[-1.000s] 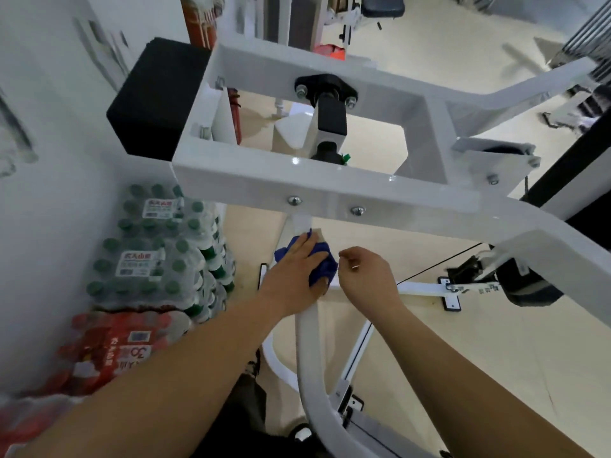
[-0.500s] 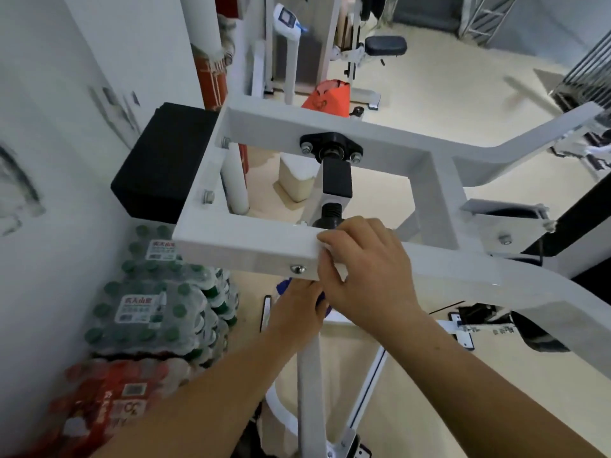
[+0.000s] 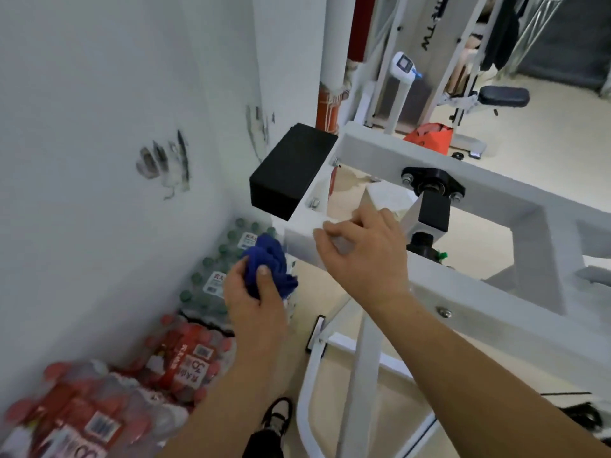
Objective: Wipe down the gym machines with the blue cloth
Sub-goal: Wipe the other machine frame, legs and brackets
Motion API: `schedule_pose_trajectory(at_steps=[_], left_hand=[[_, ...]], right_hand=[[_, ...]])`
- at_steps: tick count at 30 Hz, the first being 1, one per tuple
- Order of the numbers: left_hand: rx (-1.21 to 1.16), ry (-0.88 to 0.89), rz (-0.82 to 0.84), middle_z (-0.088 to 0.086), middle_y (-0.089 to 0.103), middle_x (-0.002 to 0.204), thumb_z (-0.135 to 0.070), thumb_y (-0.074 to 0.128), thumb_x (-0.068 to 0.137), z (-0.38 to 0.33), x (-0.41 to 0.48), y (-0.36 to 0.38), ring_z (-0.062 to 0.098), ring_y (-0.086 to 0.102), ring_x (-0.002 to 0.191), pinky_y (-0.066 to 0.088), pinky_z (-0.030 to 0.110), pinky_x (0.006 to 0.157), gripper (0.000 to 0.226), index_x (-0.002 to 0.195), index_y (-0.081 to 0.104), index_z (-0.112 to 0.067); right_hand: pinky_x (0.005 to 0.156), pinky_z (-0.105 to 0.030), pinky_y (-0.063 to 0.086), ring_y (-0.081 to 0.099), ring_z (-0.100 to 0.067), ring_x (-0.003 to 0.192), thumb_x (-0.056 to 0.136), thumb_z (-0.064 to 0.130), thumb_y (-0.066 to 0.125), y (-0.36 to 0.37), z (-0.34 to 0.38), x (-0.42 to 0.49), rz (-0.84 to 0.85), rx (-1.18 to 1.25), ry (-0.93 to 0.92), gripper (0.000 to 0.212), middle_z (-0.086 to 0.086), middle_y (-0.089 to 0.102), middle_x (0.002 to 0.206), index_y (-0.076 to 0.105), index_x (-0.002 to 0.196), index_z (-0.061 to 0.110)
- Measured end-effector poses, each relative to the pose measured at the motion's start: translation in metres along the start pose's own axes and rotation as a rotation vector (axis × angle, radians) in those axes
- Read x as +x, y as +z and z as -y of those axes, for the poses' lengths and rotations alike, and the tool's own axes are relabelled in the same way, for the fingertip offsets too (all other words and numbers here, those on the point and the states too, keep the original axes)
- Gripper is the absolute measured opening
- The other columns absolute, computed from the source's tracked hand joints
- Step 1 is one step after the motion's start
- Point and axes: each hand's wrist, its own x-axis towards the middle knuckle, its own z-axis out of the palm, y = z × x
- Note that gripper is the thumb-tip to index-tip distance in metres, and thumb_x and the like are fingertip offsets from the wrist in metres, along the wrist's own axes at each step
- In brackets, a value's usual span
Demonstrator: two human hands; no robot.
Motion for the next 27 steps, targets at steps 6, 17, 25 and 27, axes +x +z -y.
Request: schedule_pose_trajectory(at_steps=[6,17,25,27], left_hand=[[-0.017,0.09,-0.08,0.004,0.043,0.123,-0.02,0.061,0.1,-0.026,-0.006,0.05,0.017,0.053,0.106,0.051,0.024,0.09,0.028,0.114,0.039,-0.029],[-0.054,0.053,-0.015,-0.001,0.05,0.121,-0.022,0.065,0.095,-0.004,0.002,0.037,0.022,0.058,0.107,0.054,0.034,0.086,0.04,0.104,0.041,-0.053],[-0.227,-0.074,0.244,0.017,0.058,0.096,-0.011,0.063,0.099,-0.011,-0.019,0.037,0.024,0.065,0.074,0.056,0.034,0.059,0.017,0.11,0.049,-0.011],[-0.149,-0.081,0.065,-0.008,0.06,0.106,-0.013,0.067,0.097,-0.022,-0.001,0.027,0.01,0.068,0.09,0.059,0.027,0.068,0.026,0.116,0.051,-0.02]], right_hand=[[0.062,-0.035,0.04,0.043,-0.021,0.07,0.091,0.039,0.059,0.002,0.007,0.011,0.006,0.033,0.15,0.04,0.005,0.045,0.069,0.069,0.057,0.019],[0.066,-0.029,0.029,0.033,-0.013,0.071,0.089,0.034,0.067,0.002,0.0,0.003,-0.01,-0.02,-0.009,0.022,0.01,0.035,0.073,0.08,0.076,0.023],[0.065,-0.035,0.038,0.037,-0.014,0.072,0.09,0.038,0.064,0.003,-0.004,0.004,-0.013,0.022,-0.027,0.025,0.009,0.042,0.073,0.081,0.079,0.023],[0.066,-0.032,0.035,0.037,-0.014,0.072,0.089,0.037,0.062,0.003,-0.004,0.003,-0.012,0.033,-0.039,0.025,0.011,0.04,0.074,0.082,0.083,0.023]])
